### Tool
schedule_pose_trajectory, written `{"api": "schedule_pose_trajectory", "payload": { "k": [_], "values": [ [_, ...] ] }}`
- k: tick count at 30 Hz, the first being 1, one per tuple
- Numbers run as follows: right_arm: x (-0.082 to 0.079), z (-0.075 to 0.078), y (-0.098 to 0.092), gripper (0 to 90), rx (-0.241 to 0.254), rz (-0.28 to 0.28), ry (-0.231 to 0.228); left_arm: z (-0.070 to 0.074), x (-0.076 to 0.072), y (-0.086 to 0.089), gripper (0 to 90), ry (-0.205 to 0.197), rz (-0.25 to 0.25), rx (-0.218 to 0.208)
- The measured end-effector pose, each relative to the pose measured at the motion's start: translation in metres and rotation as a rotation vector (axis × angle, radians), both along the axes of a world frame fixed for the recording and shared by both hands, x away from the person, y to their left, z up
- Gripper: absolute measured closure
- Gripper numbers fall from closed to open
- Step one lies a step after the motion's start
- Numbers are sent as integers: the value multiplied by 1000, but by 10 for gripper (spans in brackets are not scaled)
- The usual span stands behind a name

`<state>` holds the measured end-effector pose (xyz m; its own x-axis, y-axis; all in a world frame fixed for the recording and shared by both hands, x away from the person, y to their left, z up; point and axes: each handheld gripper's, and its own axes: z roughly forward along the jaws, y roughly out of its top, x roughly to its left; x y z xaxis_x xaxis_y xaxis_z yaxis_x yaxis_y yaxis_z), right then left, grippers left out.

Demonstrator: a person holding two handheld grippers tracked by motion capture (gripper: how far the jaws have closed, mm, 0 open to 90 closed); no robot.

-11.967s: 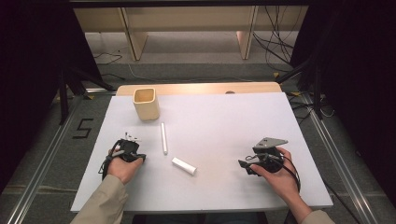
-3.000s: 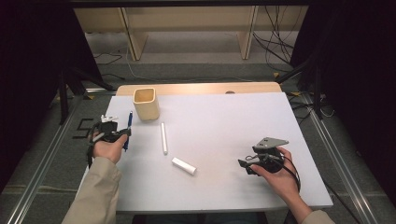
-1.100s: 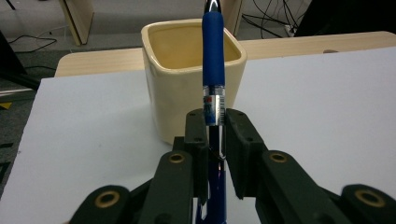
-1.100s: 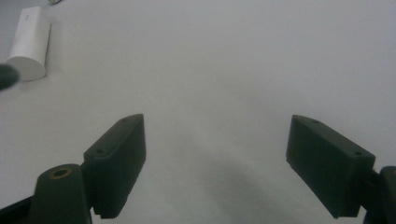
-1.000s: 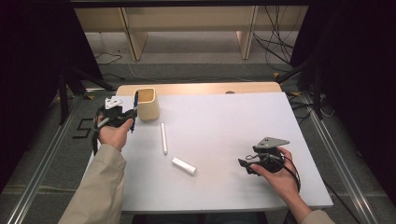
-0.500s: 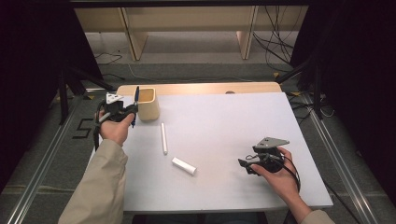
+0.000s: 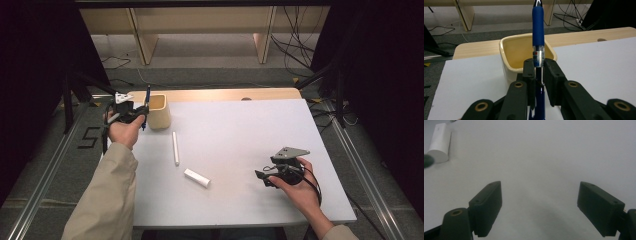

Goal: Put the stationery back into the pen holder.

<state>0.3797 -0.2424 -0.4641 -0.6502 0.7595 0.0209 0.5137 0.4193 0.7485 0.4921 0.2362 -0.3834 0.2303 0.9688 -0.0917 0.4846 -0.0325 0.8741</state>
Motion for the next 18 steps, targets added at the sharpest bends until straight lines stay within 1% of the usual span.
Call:
{"api": "schedule_pose_trajectory", "payload": {
  "k": [4, 7, 12, 18],
  "values": [
    [0, 0, 0, 207, 0, 0, 0, 2, 4, 0, 794, -7, 4, 6],
    [0, 0, 0, 208, 0, 0, 0, 2, 7, 1, 794, -13, 4, -1],
    [0, 0, 0, 208, 0, 1, 0, 3, 9, 1, 794, -23, -2, 9],
    [0, 0, 0, 207, 0, 1, 1, 2, 13, 0, 794, -30, 0, 8]
  ]
}}
